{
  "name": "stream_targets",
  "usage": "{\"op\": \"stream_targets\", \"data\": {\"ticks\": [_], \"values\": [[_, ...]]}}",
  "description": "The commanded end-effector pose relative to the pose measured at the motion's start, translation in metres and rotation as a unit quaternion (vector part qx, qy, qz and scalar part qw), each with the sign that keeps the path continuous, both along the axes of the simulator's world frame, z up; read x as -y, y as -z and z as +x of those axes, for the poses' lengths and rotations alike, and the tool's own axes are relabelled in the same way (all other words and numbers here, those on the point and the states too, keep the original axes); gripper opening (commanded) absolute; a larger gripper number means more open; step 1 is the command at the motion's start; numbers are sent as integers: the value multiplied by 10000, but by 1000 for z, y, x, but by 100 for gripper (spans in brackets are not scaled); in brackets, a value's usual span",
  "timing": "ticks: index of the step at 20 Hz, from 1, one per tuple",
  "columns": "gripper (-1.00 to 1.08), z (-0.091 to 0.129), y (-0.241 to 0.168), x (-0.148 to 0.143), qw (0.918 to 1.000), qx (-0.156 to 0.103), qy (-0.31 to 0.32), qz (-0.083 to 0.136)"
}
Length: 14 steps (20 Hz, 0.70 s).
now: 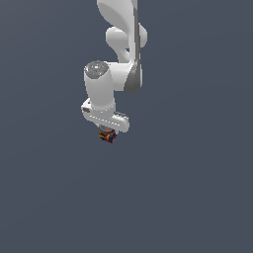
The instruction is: Pick up the object and move it to a goal position.
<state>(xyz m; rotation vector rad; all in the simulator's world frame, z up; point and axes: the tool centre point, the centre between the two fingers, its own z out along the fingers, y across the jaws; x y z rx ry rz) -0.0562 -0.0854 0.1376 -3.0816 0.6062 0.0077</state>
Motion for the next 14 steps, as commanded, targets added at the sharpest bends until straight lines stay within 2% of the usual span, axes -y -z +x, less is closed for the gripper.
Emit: {"op": "stream_targets", "data": {"ticks": [1, 14], "values": [[-100, -9, -23, -2, 10000, 22, 2, -1], [-100, -51, -121, -12, 10000, 22, 5, -11]]}}
